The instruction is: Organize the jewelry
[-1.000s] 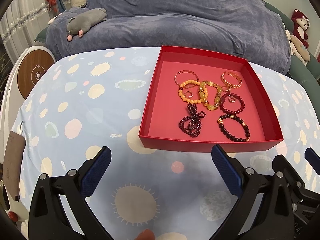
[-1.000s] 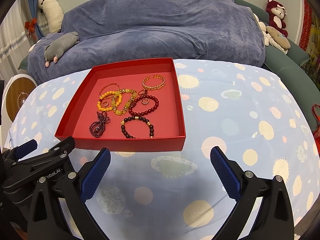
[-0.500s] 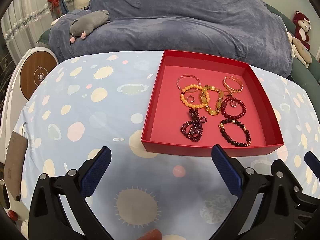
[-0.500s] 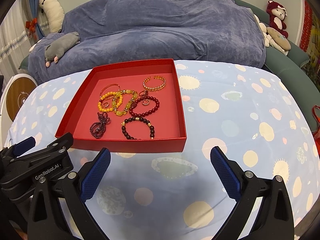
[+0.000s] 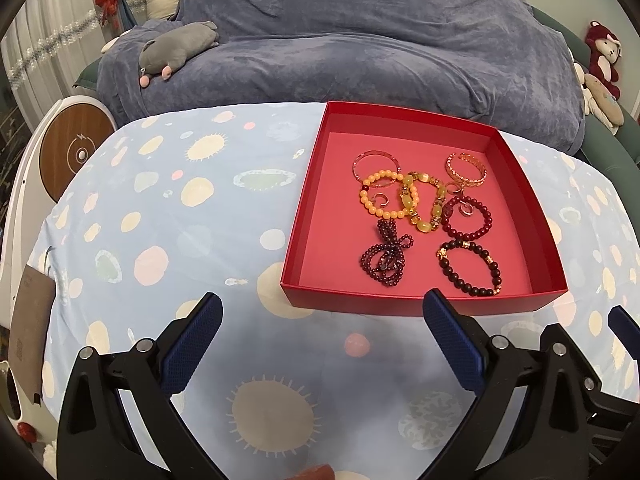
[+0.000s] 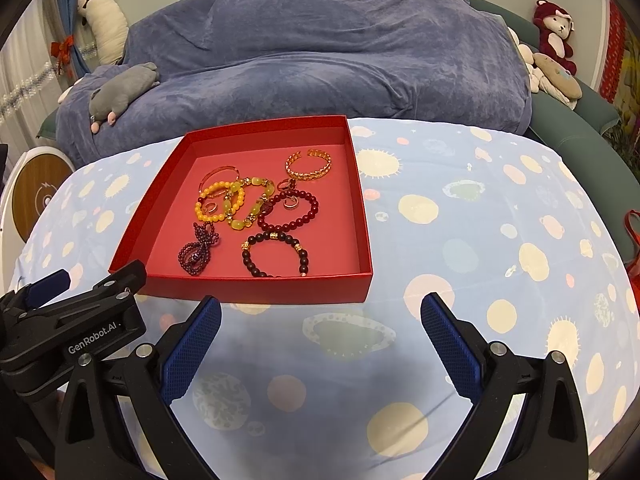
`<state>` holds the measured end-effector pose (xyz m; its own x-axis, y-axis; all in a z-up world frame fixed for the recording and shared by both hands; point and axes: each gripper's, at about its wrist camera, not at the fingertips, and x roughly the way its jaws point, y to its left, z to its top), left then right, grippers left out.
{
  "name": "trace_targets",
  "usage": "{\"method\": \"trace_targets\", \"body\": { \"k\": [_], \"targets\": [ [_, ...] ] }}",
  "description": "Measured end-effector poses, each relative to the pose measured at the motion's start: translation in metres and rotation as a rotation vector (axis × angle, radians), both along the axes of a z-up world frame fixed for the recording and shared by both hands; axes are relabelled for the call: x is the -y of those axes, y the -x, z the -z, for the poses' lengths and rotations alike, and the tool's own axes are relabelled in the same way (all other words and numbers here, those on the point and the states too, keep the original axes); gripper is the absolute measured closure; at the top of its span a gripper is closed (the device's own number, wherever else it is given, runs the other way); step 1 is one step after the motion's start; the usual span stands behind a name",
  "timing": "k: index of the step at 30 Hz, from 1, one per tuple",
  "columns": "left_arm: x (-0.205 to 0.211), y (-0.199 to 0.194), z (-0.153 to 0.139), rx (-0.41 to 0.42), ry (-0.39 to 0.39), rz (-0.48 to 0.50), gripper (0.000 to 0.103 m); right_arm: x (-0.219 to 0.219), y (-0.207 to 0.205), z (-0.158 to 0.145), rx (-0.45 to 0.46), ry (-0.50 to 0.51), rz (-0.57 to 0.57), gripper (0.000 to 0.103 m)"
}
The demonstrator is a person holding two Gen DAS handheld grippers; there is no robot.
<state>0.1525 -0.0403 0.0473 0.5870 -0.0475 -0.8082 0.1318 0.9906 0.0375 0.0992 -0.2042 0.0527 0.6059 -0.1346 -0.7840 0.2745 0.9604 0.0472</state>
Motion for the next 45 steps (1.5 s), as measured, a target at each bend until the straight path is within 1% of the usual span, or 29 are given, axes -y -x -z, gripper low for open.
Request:
{"method": "trace_targets", "body": {
  "k": [30,38,43,45],
  "targets": [
    [0.0009,-0.0006,0.0001,0.007,0.011,0.010,0.007,0.0007,-0.0002,-0.0002,0.001,-0.002,0.001,0.007],
    [0.0001,-0.0016,-0.0010,0.007,0.005,0.008,0.007,0.0036,0.0033,0.0037,-0.001,-0.009,0.006,0.007],
    [0.0013,-0.0004,-0.0029,0.023,-0.011,0.008,0.007,0.0037,0.0030,0.0033,0.000,-0.010,0.007,0.007],
    [0.0013,-0.0009,-0.0023,0.012,-0.003,0.011,0.007,0.0050,0.0044,0.0043,0.001,-0.011,0.009,0.007]
  ]
}}
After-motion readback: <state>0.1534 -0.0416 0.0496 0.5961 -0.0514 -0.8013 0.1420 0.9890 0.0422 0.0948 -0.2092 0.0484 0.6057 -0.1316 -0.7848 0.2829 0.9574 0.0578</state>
